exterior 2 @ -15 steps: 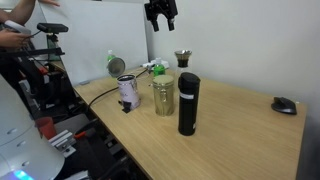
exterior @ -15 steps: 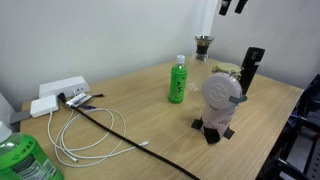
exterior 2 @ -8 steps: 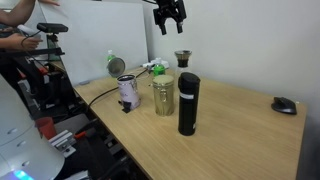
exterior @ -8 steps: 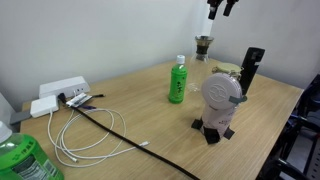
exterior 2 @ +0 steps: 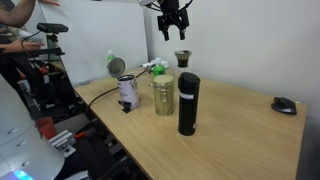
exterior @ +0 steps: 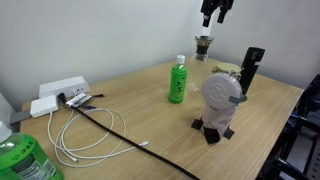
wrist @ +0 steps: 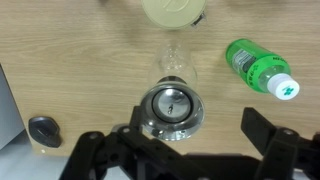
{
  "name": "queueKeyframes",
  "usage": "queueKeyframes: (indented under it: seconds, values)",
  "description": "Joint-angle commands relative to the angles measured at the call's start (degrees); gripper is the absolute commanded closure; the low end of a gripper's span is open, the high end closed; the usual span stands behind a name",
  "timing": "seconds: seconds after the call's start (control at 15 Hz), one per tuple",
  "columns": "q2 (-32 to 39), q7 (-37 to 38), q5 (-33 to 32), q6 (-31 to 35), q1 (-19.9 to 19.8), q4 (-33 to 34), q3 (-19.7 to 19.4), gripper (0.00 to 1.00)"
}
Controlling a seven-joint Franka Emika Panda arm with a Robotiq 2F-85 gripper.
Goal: Remove the lid from the clear bottle and put it on the table
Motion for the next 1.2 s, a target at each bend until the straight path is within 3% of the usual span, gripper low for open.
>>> queueKeyframes:
  seconds: [0.0,1.13]
  values:
    - [1.30,-0.61,-0.53,1.74,0.47,0.36,-0.68,0.00]
    - [7.86,0.19,-1.68,2.96,0.57,4.85,-1.64,0.00]
